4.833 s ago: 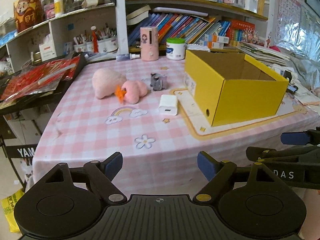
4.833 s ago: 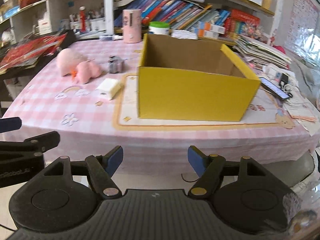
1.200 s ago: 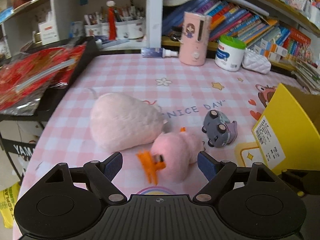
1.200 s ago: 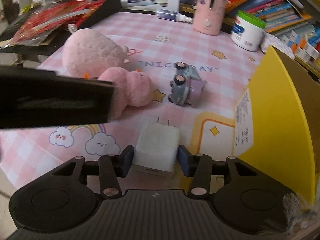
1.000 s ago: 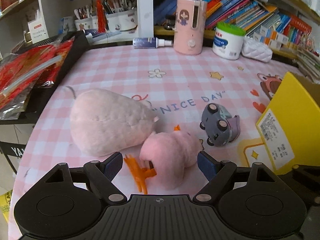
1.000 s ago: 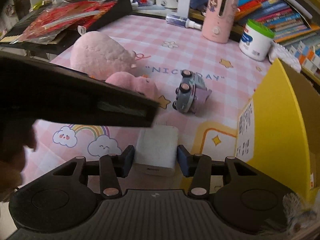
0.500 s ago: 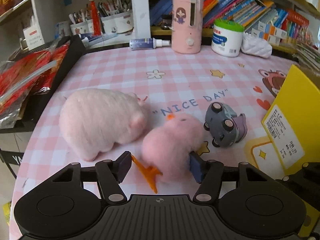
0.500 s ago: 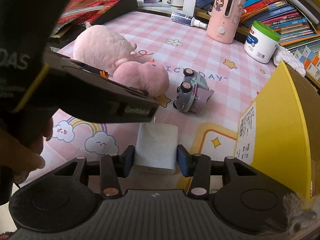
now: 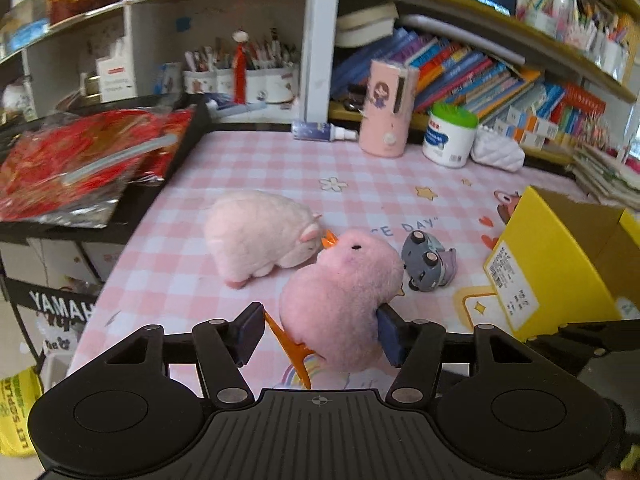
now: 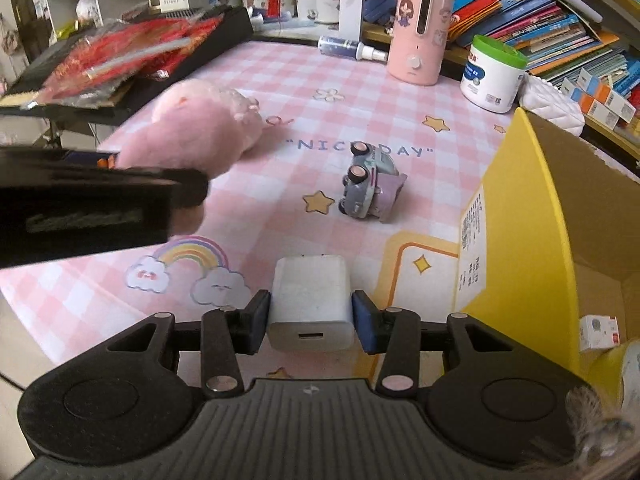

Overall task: Organize objects
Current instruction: 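Close the left gripper on the pink chick plush while the right gripper grasps the white charger, then lift the pink chick plush and white charger off the table with both grippers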

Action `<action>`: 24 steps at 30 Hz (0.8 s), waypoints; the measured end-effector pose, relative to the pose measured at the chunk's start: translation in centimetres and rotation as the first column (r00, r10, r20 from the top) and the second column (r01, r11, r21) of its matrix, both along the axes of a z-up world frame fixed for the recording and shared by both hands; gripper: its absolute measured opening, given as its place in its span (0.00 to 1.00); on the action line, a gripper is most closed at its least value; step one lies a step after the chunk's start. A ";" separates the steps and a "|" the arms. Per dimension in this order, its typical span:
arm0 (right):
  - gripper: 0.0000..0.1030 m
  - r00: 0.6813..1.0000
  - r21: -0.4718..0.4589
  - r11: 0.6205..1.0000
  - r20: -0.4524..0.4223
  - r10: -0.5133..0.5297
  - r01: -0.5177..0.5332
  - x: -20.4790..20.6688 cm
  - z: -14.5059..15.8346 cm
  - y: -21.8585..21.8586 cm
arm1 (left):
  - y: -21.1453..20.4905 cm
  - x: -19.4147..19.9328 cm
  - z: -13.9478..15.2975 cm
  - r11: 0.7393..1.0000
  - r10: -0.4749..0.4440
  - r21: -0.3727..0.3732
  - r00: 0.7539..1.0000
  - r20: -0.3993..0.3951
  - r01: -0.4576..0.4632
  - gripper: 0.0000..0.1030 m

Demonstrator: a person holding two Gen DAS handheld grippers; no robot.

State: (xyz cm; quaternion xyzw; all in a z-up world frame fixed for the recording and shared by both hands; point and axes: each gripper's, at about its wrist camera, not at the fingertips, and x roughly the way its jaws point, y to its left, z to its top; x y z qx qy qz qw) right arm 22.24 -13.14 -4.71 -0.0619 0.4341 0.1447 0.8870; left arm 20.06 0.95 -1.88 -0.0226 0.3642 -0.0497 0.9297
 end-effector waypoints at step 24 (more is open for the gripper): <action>0.40 0.994 0.020 0.999 0.095 -0.046 0.044 -11.8 3.7 2.6 | 4.2 -13.0 1.0 0.999 -0.011 -0.047 0.999 0.031 0.012 0.57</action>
